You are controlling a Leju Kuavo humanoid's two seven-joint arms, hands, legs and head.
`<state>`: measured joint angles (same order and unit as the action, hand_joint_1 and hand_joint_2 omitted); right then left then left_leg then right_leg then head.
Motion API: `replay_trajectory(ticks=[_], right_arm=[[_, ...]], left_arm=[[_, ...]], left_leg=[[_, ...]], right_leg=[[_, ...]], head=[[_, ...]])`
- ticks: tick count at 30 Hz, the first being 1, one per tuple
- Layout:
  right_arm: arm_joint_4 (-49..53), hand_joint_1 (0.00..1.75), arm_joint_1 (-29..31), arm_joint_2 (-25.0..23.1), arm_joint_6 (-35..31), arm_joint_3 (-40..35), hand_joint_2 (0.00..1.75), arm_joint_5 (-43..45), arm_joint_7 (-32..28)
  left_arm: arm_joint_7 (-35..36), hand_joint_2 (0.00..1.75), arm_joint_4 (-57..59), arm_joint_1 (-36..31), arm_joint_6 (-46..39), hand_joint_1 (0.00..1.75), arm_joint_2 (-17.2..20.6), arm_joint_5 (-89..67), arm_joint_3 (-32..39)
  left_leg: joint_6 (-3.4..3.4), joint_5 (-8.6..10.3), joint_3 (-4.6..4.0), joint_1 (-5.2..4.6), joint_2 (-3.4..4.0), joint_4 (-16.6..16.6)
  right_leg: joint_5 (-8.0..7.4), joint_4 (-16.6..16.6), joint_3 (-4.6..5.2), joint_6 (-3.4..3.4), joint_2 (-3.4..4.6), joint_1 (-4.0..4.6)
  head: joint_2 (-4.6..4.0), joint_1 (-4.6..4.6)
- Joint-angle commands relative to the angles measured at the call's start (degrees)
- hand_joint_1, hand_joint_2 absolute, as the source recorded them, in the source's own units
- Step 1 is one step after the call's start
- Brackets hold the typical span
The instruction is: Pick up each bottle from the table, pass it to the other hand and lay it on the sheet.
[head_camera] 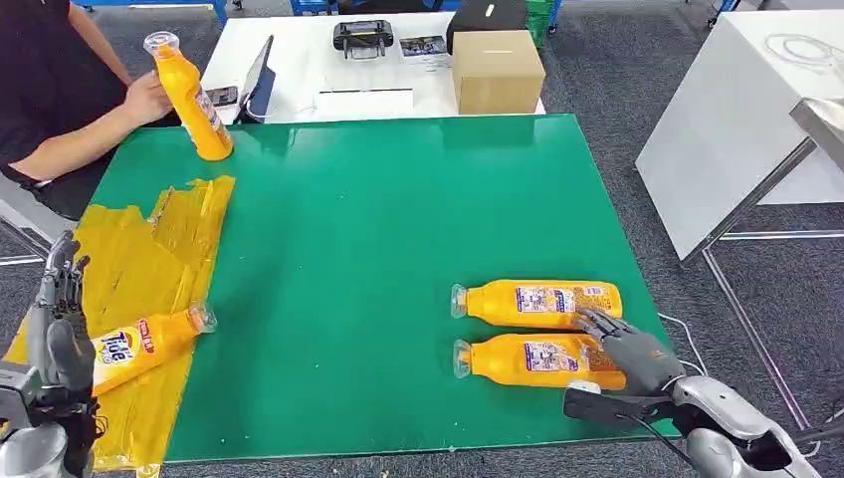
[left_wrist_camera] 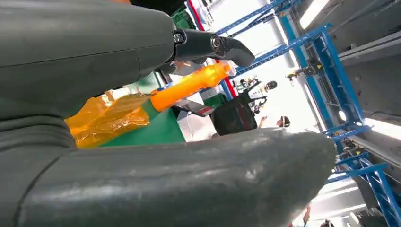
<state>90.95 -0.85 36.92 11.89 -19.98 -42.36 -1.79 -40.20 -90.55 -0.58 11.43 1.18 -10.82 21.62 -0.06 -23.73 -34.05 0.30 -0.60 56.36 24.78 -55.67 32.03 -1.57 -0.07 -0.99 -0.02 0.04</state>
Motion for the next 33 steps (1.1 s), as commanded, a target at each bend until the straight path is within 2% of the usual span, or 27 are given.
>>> replay_trajectory(ticks=[1,2,5,14,17,18,22,26,30,33], right_arm=[[-14.05,0.00,5.88,-4.98,1.72,-9.56,1.75,-2.13,-0.12],[-14.86,1.24,6.10,-5.00,1.87,-10.31,1.75,-2.28,-0.14],[-15.81,1.24,6.18,-5.05,1.99,-11.14,1.75,-2.37,-0.16],[-15.55,1.24,6.38,-4.55,2.08,-11.36,1.75,-2.20,-0.42],[-15.55,1.24,6.38,-4.55,2.08,-11.36,1.75,-2.20,-0.42],[-15.55,1.75,6.38,-4.55,2.08,-11.36,1.75,-2.20,-0.42],[-16.02,1.75,6.77,-2.37,3.96,-14.84,1.75,-0.75,-0.32],[-18.11,1.75,6.88,-2.34,3.84,-16.94,1.75,-0.40,0.16],[-20.51,1.75,6.18,-3.11,3.31,-18.44,1.75,-0.61,0.89],[-21.44,1.75,5.28,-6.43,-1.39,-15.71,1.75,2.63,-0.60]], left_arm=[[0.20,0.00,6.52,-4.50,0.55,0.00,-0.99,-0.30,-1.88],[0.20,0.00,7.04,-4.88,0.58,0.00,-0.97,-0.32,-2.00],[0.20,0.00,7.64,-5.39,0.65,0.00,-0.96,-0.23,-2.12],[0.20,0.00,7.63,-5.34,0.64,0.00,-0.87,-0.13,-2.15],[0.20,0.00,7.63,-5.34,0.64,0.00,-0.87,-0.13,-2.15],[0.20,0.00,7.63,-5.34,0.64,0.00,-0.87,-0.13,-2.15],[0.20,0.00,9.36,-6.84,0.61,0.00,-0.70,0.21,-2.60],[0.20,0.00,10.71,-8.05,0.75,0.00,-0.81,0.56,-3.12],[0.20,0.00,12.39,-9.40,0.87,0.00,-1.24,0.34,-3.89],[0.76,0.00,13.03,-9.74,0.97,0.00,-1.69,1.00,-4.05]], left_leg=[[-0.01,-0.04,0.34,0.12,0.03,-0.13],[-0.01,-0.07,0.41,0.15,0.05,-0.14],[-0.01,-0.01,0.25,0.08,0.05,-0.09],[0.01,-0.08,0.67,0.16,0.10,-0.12],[0.03,-0.05,0.60,0.10,0.22,-0.08],[0.03,-0.05,0.59,0.09,0.22,-0.07],[0.04,-0.07,0.71,0.13,0.12,-0.10],[0.04,-0.05,0.72,0.12,0.14,-0.10],[0.04,-0.05,0.82,0.18,0.10,-0.12],[0.07,-0.06,0.93,0.23,0.01,-0.18]], right_leg=[[-0.01,0.26,-0.41,0.08,-0.01,0.14],[0.00,0.29,-0.49,0.10,0.00,0.17],[-0.02,0.16,-0.25,0.05,0.01,0.09],[0.01,0.26,-0.64,0.11,0.11,0.17],[0.01,0.16,-0.48,0.07,0.14,0.10],[0.01,0.14,-0.48,0.06,0.14,0.10],[0.04,0.21,-0.66,0.09,0.03,0.14],[0.02,0.20,-0.65,0.06,0.05,0.12],[0.01,0.28,-0.76,0.09,0.02,0.18],[0.01,0.36,-0.88,0.10,-0.02,0.22]], head=[[0.00,0.00],[0.00,0.02],[0.00,0.00],[0.00,0.02],[0.00,0.02],[0.00,0.02],[0.00,0.02],[0.00,0.02],[0.00,0.00],[0.00,0.02]])
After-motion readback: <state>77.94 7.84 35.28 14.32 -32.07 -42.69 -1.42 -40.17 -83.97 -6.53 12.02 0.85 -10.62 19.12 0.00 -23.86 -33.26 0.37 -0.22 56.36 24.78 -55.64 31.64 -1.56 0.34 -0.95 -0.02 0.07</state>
